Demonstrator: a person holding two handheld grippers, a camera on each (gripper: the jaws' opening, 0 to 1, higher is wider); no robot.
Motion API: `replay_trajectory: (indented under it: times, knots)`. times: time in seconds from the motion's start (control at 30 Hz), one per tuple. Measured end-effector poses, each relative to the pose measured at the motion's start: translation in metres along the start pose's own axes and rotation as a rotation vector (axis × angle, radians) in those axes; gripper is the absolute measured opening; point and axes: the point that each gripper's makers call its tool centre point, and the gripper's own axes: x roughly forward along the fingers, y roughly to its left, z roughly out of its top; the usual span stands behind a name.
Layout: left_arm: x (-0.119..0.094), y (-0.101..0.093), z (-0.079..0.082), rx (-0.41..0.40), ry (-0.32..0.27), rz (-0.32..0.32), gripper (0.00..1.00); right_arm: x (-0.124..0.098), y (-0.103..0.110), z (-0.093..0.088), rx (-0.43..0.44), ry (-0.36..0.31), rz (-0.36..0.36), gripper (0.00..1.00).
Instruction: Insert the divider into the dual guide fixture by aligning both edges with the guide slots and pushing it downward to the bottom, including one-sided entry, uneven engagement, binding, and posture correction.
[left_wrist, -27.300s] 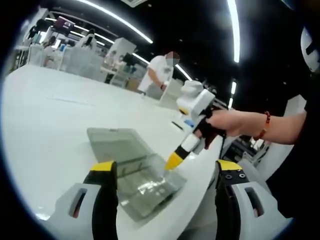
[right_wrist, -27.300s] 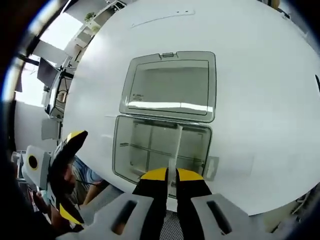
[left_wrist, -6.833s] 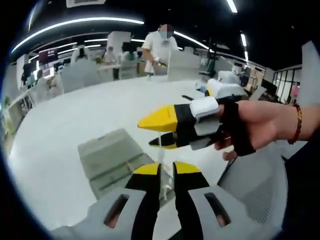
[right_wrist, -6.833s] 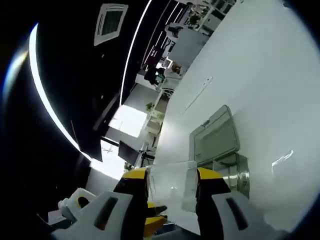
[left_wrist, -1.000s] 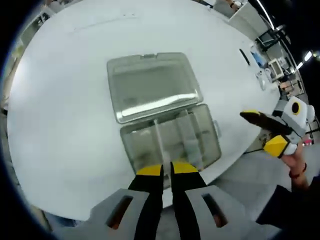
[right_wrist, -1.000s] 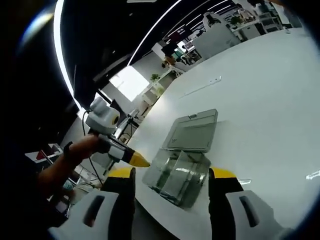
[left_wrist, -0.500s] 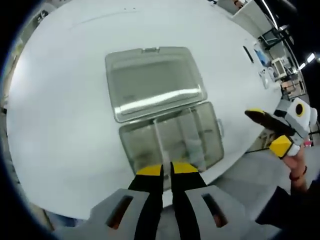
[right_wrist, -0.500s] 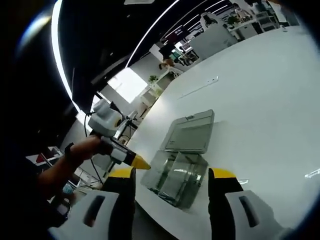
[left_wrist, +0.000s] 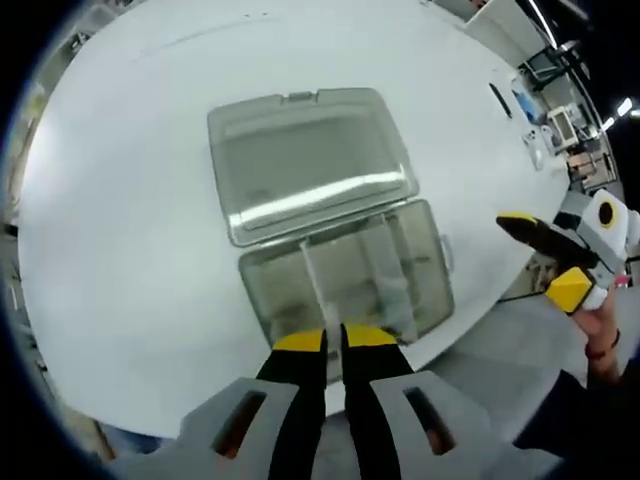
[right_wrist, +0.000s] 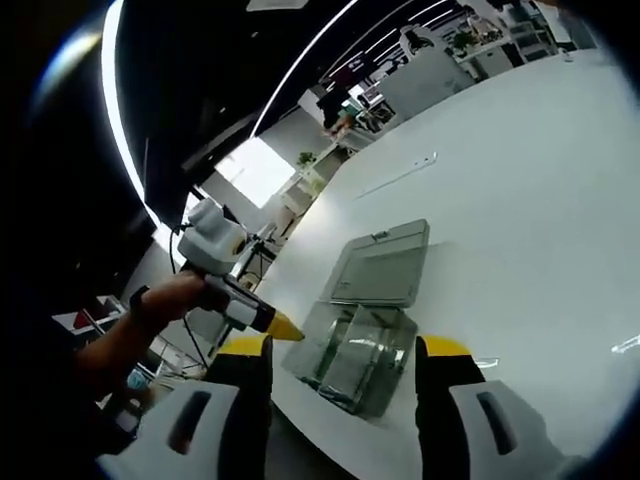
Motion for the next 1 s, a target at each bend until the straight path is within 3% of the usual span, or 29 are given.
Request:
replay_trajectory:
  times: [1.0]
  knots:
    - [0.0042,0.0027,0.0015,0.010,-0.013,0.004,0.03,-0.0013,0.0005,0.0009,0.016,-0.012,0.003,0.54]
